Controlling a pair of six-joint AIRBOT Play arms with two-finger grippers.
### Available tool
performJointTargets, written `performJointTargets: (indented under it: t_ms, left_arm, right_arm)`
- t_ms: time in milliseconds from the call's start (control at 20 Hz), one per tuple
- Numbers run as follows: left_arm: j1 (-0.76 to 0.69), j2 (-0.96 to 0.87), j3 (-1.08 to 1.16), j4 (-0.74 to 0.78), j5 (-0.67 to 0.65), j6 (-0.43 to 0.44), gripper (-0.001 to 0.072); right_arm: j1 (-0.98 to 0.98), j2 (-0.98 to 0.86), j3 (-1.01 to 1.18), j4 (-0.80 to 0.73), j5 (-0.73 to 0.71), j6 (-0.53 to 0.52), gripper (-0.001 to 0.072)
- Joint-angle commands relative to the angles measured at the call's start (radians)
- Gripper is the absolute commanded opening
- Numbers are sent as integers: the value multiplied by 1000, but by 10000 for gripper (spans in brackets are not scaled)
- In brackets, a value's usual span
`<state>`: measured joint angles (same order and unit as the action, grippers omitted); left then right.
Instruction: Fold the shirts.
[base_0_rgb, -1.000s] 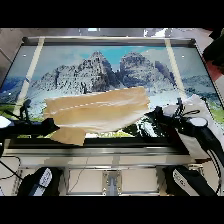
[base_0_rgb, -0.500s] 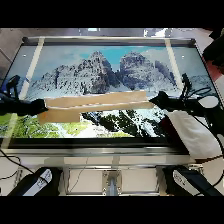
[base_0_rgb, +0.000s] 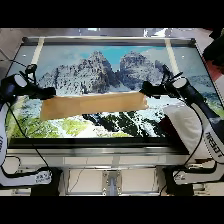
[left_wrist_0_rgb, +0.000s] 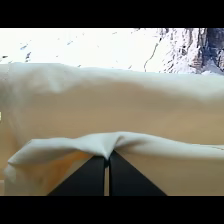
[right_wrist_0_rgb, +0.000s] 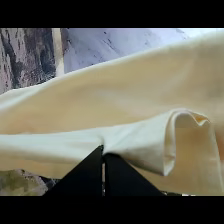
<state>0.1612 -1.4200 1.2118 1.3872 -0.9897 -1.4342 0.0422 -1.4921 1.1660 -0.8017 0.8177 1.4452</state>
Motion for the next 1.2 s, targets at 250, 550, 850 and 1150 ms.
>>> performJointTargets:
  t_ms: [250,550,850,1150]
  left_arm:
    - [-46,-167,17,53,91,-18,13]
    - [-46,-151,29,49,92,-40,685]
    - [-50,24,62,39,135,-43,703]
    - [-108,76,63,-79,245,-43,703]
  right_arm:
    - [43,-170,53,-9,-179,7,7]
    - [39,-140,54,-6,-185,4,375]
    - [-113,10,103,-183,17,11,451]
    - [-319,-119,109,-48,395,-75,458]
